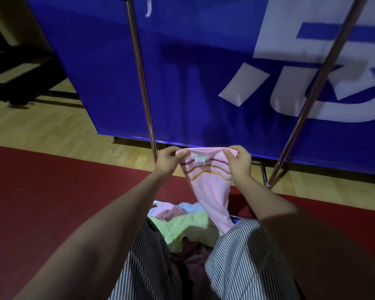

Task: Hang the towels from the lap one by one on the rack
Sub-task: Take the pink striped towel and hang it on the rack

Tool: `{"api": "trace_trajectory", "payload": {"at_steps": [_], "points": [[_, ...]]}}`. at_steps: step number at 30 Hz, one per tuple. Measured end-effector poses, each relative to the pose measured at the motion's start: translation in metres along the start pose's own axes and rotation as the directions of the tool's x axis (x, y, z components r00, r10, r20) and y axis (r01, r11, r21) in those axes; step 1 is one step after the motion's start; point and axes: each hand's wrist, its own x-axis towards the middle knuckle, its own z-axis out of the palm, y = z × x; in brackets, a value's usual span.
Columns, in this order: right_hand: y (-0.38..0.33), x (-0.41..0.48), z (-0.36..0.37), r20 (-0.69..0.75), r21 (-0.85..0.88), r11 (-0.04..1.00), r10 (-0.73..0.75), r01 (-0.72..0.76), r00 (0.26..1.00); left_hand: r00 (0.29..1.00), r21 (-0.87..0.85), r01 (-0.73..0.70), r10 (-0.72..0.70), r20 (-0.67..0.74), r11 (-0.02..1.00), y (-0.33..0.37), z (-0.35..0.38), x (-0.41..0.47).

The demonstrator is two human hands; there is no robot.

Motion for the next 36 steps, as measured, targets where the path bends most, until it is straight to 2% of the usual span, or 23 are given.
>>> {"api": "trace_trajectory", "payload": {"at_steps": [3, 6, 8, 11, 13, 16, 18, 20, 22, 24, 25, 27, 29, 33, 36], "points": [[-0.021, 0.001, -0.010, -0.072, 0.091, 0.996, 0.002, 0.004, 0.997, 0.998, 0.049, -0.041, 0.039, 0.040, 0.998, 0.035, 0.004, -0.013], [-0.041, 0.002, -0.025, -0.081, 0.014, 1.000, -0.012, 0.013, 0.997, 0.985, 0.198, -0.155, 0.137, 0.103, 0.968, 0.060, 0.001, -0.019], [-0.060, 0.003, -0.034, -0.082, -0.007, 0.999, -0.032, 0.031, 0.996, 0.975, 0.273, -0.222, 0.204, 0.093, 0.936, 0.077, -0.002, -0.016], [-0.099, 0.002, -0.049, -0.121, 0.001, 0.992, -0.123, 0.124, 0.985, 0.951, 0.282, -0.303, 0.309, 0.022, 0.910, 0.121, -0.003, -0.015], [-0.125, 0.005, -0.058, -0.154, 0.023, 0.983, -0.178, 0.184, 0.972, 0.909, 0.279, -0.389, 0.415, -0.038, 0.878, 0.156, -0.002, -0.017], [-0.164, 0.007, -0.069, -0.197, 0.070, 0.953, -0.275, 0.294, 0.941, 0.800, 0.295, -0.515, 0.575, -0.174, 0.805, 0.201, -0.001, -0.025], [-0.182, 0.006, -0.076, -0.225, 0.081, 0.936, -0.318, 0.342, 0.921, 0.770, 0.355, -0.550, 0.623, -0.135, 0.756, 0.215, 0.000, -0.027], [-0.184, 0.007, -0.082, -0.161, -0.039, 0.940, -0.341, 0.340, 0.926, 0.793, 0.435, -0.530, 0.607, -0.050, 0.728, 0.216, -0.003, -0.025], [-0.180, 0.005, -0.087, -0.078, -0.085, 0.927, -0.371, 0.365, 0.925, 0.768, 0.423, -0.542, 0.632, -0.102, 0.727, 0.221, -0.009, -0.026], [-0.185, 0.003, -0.091, -0.130, -0.054, 0.911, -0.412, 0.408, 0.902, 0.715, 0.409, -0.592, 0.687, -0.131, 0.695, 0.232, -0.014, -0.030], [-0.189, 0.003, -0.092, -0.161, -0.052, 0.906, -0.424, 0.421, 0.891, 0.711, 0.435, -0.601, 0.697, -0.094, 0.671, 0.238, -0.015, -0.031], [-0.192, 0.006, -0.095, -0.117, -0.084, 0.906, -0.423, 0.416, 0.898, 0.748, 0.534, -0.565, 0.664, 0.009, 0.629, 0.244, -0.019, -0.027], [-0.190, 0.008, -0.094, -0.014, -0.124, 0.913, -0.392, 0.388, 0.920, 0.786, 0.594, -0.511, 0.617, 0.031, 0.622, 0.245, -0.025, -0.022], [-0.195, 0.007, -0.082, 0.016, -0.184, 0.943, -0.279, 0.277, 0.960, 0.844, 0.610, -0.382, 0.531, -0.076, 0.694, 0.244, -0.023, -0.019], [-0.200, -0.003, -0.061, 0.017, -0.129, 0.981, -0.144, 0.145, 0.989, 0.888, 0.573, -0.233, 0.412, -0.205, 0.786, 0.233, -0.009, -0.025]]}}
